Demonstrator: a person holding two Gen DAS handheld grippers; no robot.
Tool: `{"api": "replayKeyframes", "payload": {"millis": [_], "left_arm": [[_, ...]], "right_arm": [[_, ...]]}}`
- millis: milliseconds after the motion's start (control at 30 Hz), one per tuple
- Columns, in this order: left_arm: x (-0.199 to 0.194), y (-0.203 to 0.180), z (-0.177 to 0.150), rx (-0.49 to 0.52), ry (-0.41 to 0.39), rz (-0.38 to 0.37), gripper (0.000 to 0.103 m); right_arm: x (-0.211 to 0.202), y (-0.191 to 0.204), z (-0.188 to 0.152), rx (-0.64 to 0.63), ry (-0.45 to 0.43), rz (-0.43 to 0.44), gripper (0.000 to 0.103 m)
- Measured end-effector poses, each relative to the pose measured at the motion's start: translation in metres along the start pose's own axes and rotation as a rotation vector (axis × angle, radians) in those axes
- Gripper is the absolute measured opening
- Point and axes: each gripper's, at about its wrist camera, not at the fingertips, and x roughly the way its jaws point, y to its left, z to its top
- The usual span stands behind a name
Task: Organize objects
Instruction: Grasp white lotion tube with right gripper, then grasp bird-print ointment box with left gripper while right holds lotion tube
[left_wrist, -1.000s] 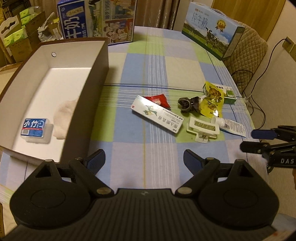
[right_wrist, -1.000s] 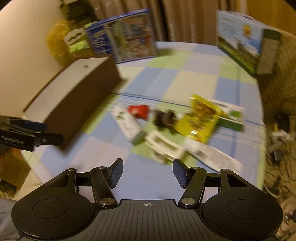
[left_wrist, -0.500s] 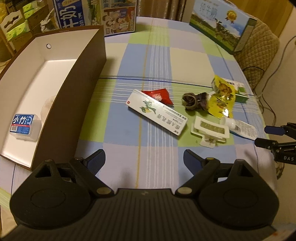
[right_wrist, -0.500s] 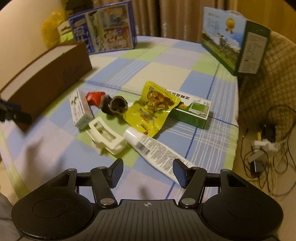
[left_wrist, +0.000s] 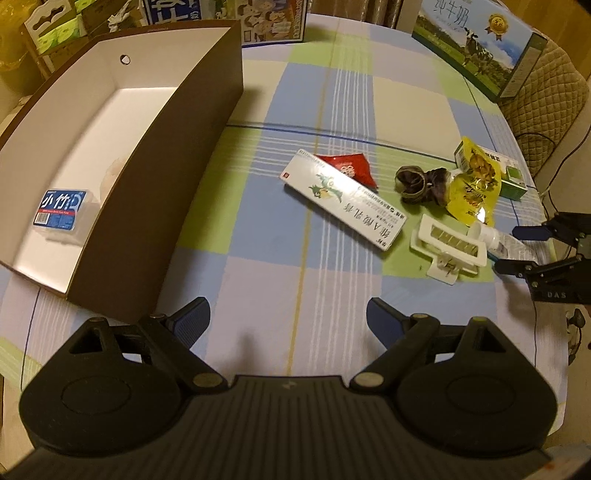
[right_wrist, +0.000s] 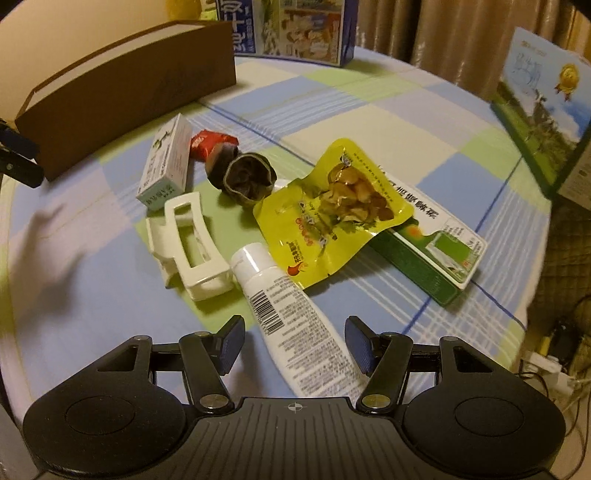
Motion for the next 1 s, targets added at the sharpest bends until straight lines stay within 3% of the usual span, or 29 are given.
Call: {"api": "replayKeyframes", "payload": {"millis": [133, 367, 700, 1000], "left_arm": [[0.001, 0.002, -0.001, -0.004, 0.008, -0.002, 0.09], [0.011, -0.006, 0.001, 0.025, 0.026, -0.031, 0.09], [0.038, -0.026, 0.02, 0.055, 0.037, -0.081, 0.09], [0.07, -0.037, 0.055, -0.047, 0.004, -0.127, 0.09]], "right_arm": [[0.004, -0.006, -0.001, 0.032, -0.002, 0.022, 0.056], [-0.013, 0.004, -0.015, 0.12, -0.011, 0.023, 0.041], [-0.041, 0.042, -0.046, 0.368, -0.002, -0.125, 0.04], [-0.054, 0.02, -0.058, 0.588, -0.009, -0.27, 0.04]]}}
